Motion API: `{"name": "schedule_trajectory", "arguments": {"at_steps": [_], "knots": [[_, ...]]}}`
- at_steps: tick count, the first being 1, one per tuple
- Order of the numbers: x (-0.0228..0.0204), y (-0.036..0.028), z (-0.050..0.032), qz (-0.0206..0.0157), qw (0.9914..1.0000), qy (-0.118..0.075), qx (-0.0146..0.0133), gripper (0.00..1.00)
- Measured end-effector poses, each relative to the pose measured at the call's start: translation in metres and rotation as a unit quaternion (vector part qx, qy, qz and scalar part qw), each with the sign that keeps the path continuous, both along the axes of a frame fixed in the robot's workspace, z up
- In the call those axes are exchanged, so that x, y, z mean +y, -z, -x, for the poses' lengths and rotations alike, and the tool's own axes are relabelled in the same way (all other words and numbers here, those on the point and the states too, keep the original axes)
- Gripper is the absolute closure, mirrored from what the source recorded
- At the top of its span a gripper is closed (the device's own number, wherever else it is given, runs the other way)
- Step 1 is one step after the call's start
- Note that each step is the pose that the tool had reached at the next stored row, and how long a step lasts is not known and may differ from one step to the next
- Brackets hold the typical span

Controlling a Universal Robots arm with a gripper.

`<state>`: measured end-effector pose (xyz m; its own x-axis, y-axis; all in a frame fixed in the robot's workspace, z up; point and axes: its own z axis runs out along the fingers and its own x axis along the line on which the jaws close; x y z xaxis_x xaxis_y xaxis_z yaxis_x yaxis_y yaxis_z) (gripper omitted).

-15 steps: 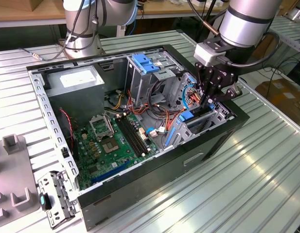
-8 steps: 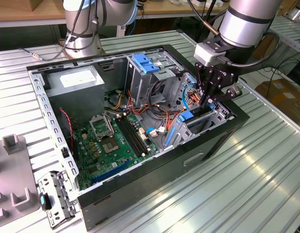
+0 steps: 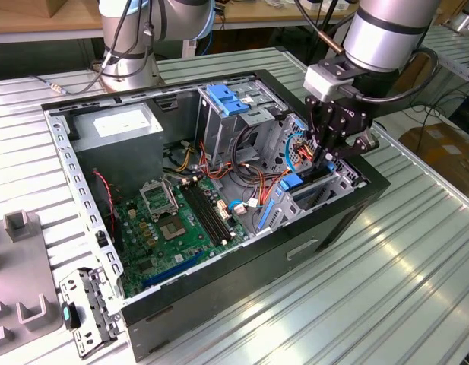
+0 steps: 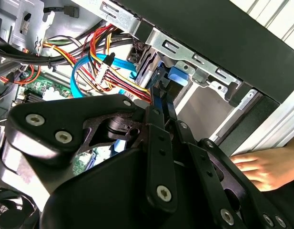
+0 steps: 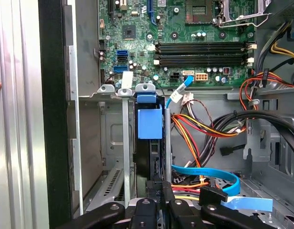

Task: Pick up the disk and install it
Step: 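Insert the first disk wire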

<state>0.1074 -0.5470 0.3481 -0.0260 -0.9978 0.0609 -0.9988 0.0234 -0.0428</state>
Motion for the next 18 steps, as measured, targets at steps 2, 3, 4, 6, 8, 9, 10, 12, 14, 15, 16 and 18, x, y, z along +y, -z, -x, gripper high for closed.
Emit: {"name": "schedule_trajectory", "arguments": {"at_steps": [2, 3, 4, 6, 8, 9, 10, 12, 14, 15, 16, 18], "knots": [[0.0000, 0.0004, 0.0000, 0.0000, 1.00000, 0.000, 0.0000, 0.84], [0.0000, 0.0010, 0.0000, -0.0002, 1.00000, 0.000, 0.0000, 0.84], [0.0000, 0.0017, 0.0000, -0.0001, 1.00000, 0.000, 0.0001, 0.84], [0.0000, 0.0032, 0.0000, 0.0002, 1.00000, 0.000, 0.0002, 0.84], [0.0000, 0.0049, 0.0000, -0.0003, 1.00000, 0.000, 0.0003, 0.84], [0.0000, 0.0047, -0.0001, -0.0001, 1.00000, 0.000, 0.0003, 0.84], [0.0000, 0.0049, -0.0001, 0.0000, 1.00000, 0.000, 0.0003, 0.84], [0.0000, 0.0064, -0.0001, -0.0001, 1.00000, 0.000, 0.0006, 0.84], [0.0000, 0.0066, -0.0001, -0.0001, 1.00000, 0.000, 0.0007, 0.84], [0.0000, 0.0067, -0.0001, -0.0001, 1.00000, 0.000, 0.0007, 0.84], [0.0000, 0.0068, -0.0001, -0.0001, 1.00000, 0.000, 0.0007, 0.84], [0.0000, 0.0065, -0.0001, -0.0003, 1.00000, 0.000, 0.0007, 0.82]]}}
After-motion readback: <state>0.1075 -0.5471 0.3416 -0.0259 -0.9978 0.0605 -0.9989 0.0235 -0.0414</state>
